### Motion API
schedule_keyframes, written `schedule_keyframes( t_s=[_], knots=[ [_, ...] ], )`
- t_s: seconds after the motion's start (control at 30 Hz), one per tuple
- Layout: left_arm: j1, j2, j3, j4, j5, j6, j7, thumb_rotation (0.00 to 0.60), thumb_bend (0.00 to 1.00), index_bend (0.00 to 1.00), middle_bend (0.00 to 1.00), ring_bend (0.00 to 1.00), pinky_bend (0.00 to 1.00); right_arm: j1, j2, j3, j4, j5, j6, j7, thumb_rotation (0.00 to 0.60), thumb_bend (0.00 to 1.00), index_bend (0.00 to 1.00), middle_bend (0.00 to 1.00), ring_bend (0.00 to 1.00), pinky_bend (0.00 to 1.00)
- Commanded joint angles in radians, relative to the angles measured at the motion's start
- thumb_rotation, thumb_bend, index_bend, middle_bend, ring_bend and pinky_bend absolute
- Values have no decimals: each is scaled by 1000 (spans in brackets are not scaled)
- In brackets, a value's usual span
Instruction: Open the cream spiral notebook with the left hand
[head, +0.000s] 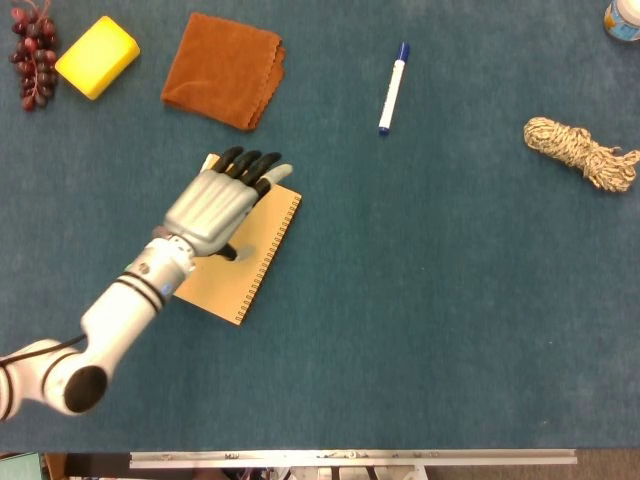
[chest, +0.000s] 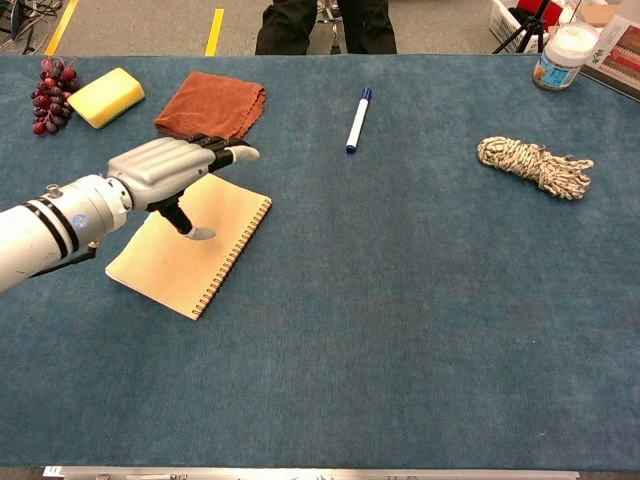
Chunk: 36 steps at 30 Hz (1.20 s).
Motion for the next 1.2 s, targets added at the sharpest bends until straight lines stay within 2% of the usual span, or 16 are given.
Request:
schedule_keyframes(
  t_s=[0.03, 0.2, 0.3, 0.33, 0.43, 0.47, 0.63, 0.7, 1.2],
  knots=[
    [-38, -43, -21, 29, -49, -20, 32, 600, 174, 0, 0, 0, 0, 0, 1, 0, -3, 2, -3, -4, 600, 378, 539, 449, 401, 470],
    [-80, -82, -38, 49, -108, -27, 73, 600, 174, 0, 0, 0, 0, -1, 2, 2, -5, 7, -4, -5, 600, 378, 539, 449, 401, 470],
    [-97, -80, -25, 42, -93, -34, 87, 584, 174, 8, 0, 0, 0, -3, 2, 2, -3, 10, -5, -4, 600, 378, 539, 449, 401, 470],
    [-101, -77, -15, 43, -72, -34, 89, 552, 175, 40, 0, 0, 0, -3, 1, 2, -1, 12, -6, -4, 600, 378, 539, 449, 401, 470],
    [-110, -68, 5, 48, -33, -44, 79, 363, 174, 255, 0, 0, 0, -3, 0, 2, 1, 13, -8, -4, 600, 378, 539, 449, 401, 470],
    [-113, -66, 8, 51, -26, -48, 74, 336, 175, 277, 0, 0, 0, -3, -1, 2, 2, 13, -9, -3, 600, 378, 539, 449, 401, 470],
    [-129, -44, 19, 43, -26, -79, 52, 43, 174, 341, 0, 0, 0, -2, -4, 3, 6, 15, -12, 0, 600, 377, 539, 449, 401, 470],
    [-135, -43, 23, 45, -29, -89, 48, 3, 175, 350, 0, 0, 0, -2, -5, 3, 7, 15, -13, 0, 600, 377, 539, 449, 402, 470],
    [-171, -106, 58, 127, -60, -97, 83, 0, 169, 330, 0, 0, 0, -8, -11, 2, 22, 20, -12, 13, 600, 377, 539, 449, 401, 469]
  ],
)
